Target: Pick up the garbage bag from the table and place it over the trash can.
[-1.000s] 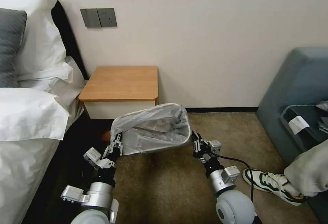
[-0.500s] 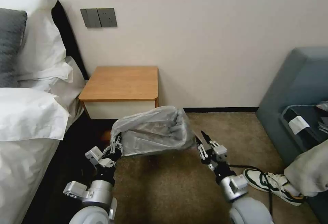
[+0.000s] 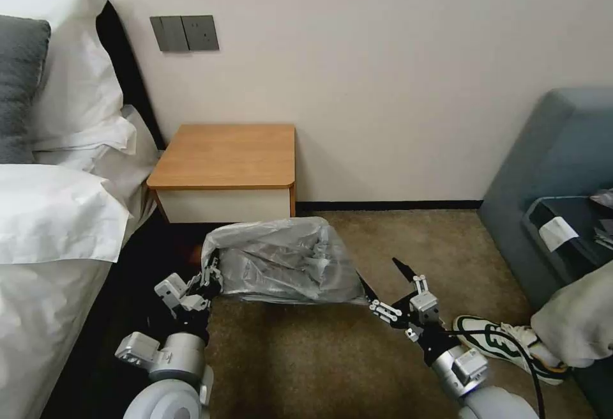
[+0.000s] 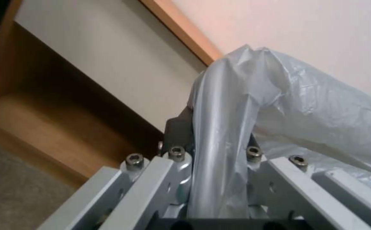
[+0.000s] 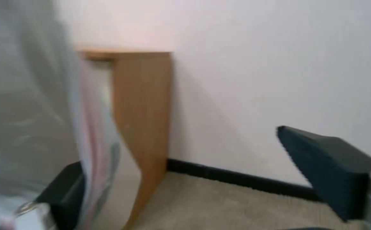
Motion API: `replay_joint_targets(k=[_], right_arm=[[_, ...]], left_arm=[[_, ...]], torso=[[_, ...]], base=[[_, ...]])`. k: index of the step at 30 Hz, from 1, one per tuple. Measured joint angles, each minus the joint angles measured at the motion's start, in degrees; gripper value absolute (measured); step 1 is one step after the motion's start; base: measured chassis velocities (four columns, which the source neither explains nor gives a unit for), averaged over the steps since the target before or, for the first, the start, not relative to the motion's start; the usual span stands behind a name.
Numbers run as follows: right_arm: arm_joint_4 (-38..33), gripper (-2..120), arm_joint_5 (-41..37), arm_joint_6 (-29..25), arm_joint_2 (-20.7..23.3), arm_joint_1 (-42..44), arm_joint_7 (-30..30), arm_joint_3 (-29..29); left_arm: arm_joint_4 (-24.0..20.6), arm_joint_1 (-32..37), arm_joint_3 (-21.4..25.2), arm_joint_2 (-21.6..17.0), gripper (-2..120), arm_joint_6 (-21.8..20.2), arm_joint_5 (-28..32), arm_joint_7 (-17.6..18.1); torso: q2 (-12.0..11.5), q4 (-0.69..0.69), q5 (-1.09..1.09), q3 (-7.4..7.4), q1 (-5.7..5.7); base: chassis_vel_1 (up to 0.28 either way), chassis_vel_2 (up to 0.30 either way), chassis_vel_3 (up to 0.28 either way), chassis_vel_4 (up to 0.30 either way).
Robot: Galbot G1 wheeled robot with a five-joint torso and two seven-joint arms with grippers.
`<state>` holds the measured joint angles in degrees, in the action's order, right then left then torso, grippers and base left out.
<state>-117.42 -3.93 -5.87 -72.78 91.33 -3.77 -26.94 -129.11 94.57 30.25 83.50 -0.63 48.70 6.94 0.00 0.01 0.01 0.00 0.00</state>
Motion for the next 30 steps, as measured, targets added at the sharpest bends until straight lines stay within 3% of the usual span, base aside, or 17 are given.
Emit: replay_joint_targets(k=[4,11,13,14,17,23,30], right_arm=[[1.1,100,-9.5,3.4,-0.4,-2.2,2.9,1.2],[1.8,100,-17.6,10.1,0.8,-5.1,5.4,1.9],[1.3,100,-26.8,16.1,1.2,-6.7,7.7,2.0],[1.3,100,-26.8,16.1,1.2,-6.7,7.7,2.0],[0.4,100,-36.2,21.4,0.9,-8.3,10.7,1.5],[-1.2,100,-42.6,25.0,0.4,-8.7,12.1,0.7],[-7.7,100,-51.6,30.3,-1.1,-6.3,14.2,-0.4]], left_arm=[[-0.4,0.4,-0.4,-0.1,6,-0.6,0.9,-0.5],[-2.2,0.7,-0.6,0.0,6,-2.6,3.6,-0.4],[-2.5,0.7,-0.7,0.0,6,-3.1,4.1,-0.4],[-2.5,0.7,-0.7,0.0,6,-3.1,4.1,-0.4],[-2.5,0.7,-0.6,0.0,6,-3.2,3.9,-0.4],[-1.6,0.4,-0.4,-0.1,6,-3.1,2.1,-0.4],[0.8,-0.8,-0.2,-0.1,6,-2.5,-1.8,0.6]], torso=[[0.0,-0.01,-0.01,0.0,0.0],[0.0,-0.01,-0.02,0.0,0.0],[0.0,-0.01,-0.01,0.0,0.0],[0.0,-0.01,-0.01,0.0,0.0],[0.0,0.0,-0.01,0.0,0.0],[0.0,0.0,-0.02,0.0,0.0],[0.0,-0.02,-0.02,0.0,0.0]], base=[[0.0,0.0,0.0,0.0],[0.0,0.0,0.0,0.0],[0.0,0.0,0.0,0.0],[0.0,0.0,0.0,0.0],[0.0,0.0,0.0,0.0],[0.0,0.0,0.0,0.0],[0.0,0.0,0.0,0.0]])
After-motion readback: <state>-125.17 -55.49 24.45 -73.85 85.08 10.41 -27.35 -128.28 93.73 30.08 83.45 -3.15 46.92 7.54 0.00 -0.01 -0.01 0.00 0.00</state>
